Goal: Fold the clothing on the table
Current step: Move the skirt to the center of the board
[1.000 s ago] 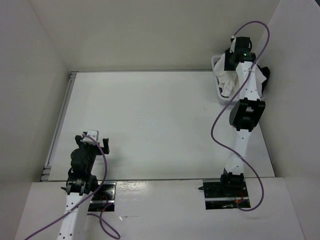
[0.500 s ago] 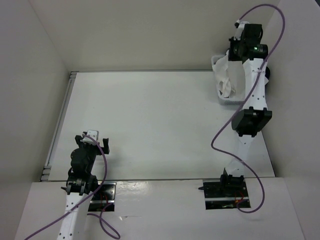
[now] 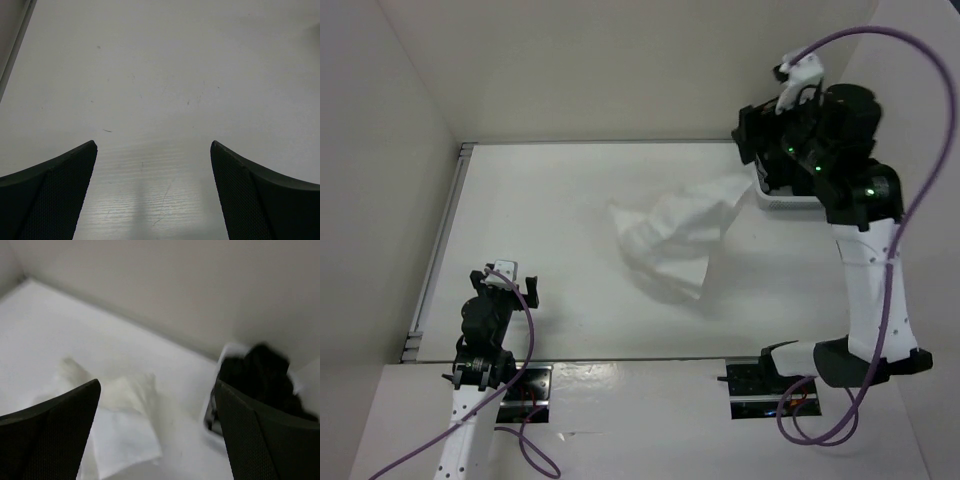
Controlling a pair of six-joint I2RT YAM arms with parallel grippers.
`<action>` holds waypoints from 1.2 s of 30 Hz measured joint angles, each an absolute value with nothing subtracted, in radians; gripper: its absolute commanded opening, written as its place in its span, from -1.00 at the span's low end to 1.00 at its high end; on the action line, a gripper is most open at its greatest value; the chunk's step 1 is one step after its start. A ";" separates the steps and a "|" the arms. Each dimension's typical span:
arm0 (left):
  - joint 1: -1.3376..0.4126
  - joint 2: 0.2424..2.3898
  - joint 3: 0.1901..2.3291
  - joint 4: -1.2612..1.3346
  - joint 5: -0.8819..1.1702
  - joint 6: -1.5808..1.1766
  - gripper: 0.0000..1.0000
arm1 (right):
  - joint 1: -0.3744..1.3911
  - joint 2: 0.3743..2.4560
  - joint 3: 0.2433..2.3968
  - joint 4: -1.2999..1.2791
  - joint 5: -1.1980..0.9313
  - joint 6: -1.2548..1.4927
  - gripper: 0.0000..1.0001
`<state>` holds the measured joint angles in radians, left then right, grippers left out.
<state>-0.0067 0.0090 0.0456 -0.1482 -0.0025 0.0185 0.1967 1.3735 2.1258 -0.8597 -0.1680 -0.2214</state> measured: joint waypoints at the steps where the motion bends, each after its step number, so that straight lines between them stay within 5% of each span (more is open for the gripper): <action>1: -0.007 0.009 0.046 -0.148 -0.002 0.019 1.00 | 0.208 1.348 2.019 -0.836 -0.144 -0.225 0.97; 8: -0.007 0.009 0.046 -0.148 -0.002 0.019 1.00 | 0.222 1.334 1.551 -0.849 -0.015 -0.252 0.97; 19: -0.007 0.009 0.046 -0.148 -0.002 0.019 1.00 | 0.223 1.064 1.333 -0.864 0.000 -0.280 0.97; 36: -0.007 0.009 0.046 -0.148 -0.002 0.019 1.00 | 0.110 1.031 1.168 -0.969 -0.016 -0.237 0.97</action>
<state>-0.0067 0.0090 0.0456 -0.1478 -0.0017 0.0193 0.1097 1.0306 1.1683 -0.9691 -0.0162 -0.2367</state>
